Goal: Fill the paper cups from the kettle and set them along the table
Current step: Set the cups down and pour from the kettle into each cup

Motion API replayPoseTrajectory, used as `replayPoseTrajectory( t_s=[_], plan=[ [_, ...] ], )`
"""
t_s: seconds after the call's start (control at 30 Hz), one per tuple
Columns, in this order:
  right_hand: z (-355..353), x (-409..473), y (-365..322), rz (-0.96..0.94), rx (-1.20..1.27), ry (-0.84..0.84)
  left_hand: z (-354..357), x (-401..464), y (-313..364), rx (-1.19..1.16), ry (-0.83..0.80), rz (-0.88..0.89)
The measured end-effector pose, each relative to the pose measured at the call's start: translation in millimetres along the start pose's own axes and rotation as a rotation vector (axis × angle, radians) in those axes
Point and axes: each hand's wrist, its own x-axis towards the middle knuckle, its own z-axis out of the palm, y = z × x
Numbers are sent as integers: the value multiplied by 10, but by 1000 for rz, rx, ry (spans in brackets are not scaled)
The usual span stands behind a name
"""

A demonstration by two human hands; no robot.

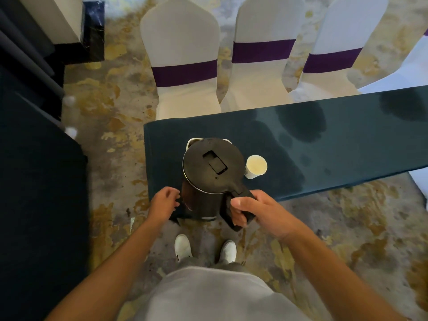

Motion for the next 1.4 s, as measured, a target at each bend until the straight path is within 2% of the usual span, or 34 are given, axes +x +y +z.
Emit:
replayPoseTrajectory(
  t_s=[0.23,0.43,0.57,0.73,1.0,1.4],
  plan=[
    [-439,-426,165,42,15,1,314,-170,295,50,46,161],
    [-593,-563,336,111,-24,96,509,-114,432,451,162,377],
    [-584,-534,440,187,-36,112,613,-63,485,453,97,302],
    [-525,-480,432,267,-62,148,682,24,541,464,110,224],
    [-426,-443,456,366,-99,188,683,165,504,503,65,194],
    [-540,-281,530,439,-90,187,777,258,494,375,-56,197]
  ],
)
